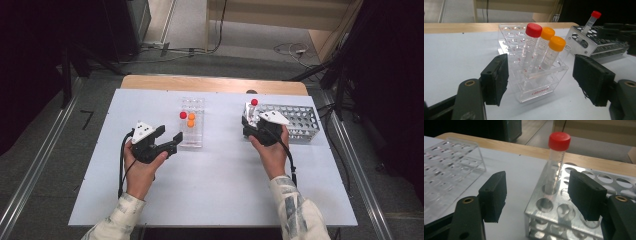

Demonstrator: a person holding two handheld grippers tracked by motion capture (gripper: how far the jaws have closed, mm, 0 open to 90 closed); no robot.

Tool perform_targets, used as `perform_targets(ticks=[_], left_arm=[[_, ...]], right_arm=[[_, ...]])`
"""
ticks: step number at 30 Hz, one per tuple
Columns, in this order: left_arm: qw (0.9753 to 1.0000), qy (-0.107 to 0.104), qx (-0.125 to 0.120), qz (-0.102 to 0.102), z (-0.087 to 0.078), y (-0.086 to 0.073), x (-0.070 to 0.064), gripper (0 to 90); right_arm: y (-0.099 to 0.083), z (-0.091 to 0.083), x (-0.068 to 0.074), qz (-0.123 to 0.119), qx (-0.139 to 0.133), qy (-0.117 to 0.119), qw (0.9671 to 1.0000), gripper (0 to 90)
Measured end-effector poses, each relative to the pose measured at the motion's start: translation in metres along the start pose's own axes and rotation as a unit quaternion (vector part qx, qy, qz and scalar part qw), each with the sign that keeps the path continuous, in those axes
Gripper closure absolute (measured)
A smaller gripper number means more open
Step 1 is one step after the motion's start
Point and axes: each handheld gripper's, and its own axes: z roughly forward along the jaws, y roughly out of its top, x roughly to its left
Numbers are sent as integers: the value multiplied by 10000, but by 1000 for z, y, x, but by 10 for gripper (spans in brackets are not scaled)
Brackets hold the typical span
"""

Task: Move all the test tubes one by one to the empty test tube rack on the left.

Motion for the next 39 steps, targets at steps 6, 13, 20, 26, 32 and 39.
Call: perform_targets(ticks=[6,13,20,26,32,39], left_arm=[[10000,-8,-64,-39,-2,2,1,289],[9999,-13,-64,-88,-3,1,5,290],[9999,-56,-81,-130,-4,1,6,290],[9998,-49,-76,-159,-4,1,8,290],[9998,36,-55,-166,-5,0,7,265],[9998,70,-30,-161,-4,0,6,253]], right_arm=[[3,17,-8,99,70,55,9999,440],[8,30,-12,60,71,-17,10000,534],[11,40,-12,34,127,-119,9998,687],[14,38,-17,94,22,-131,9999,713],[36,21,-18,84,-225,-80,9997,713],[59,-3,-19,-7,-492,-4,9988,713]])
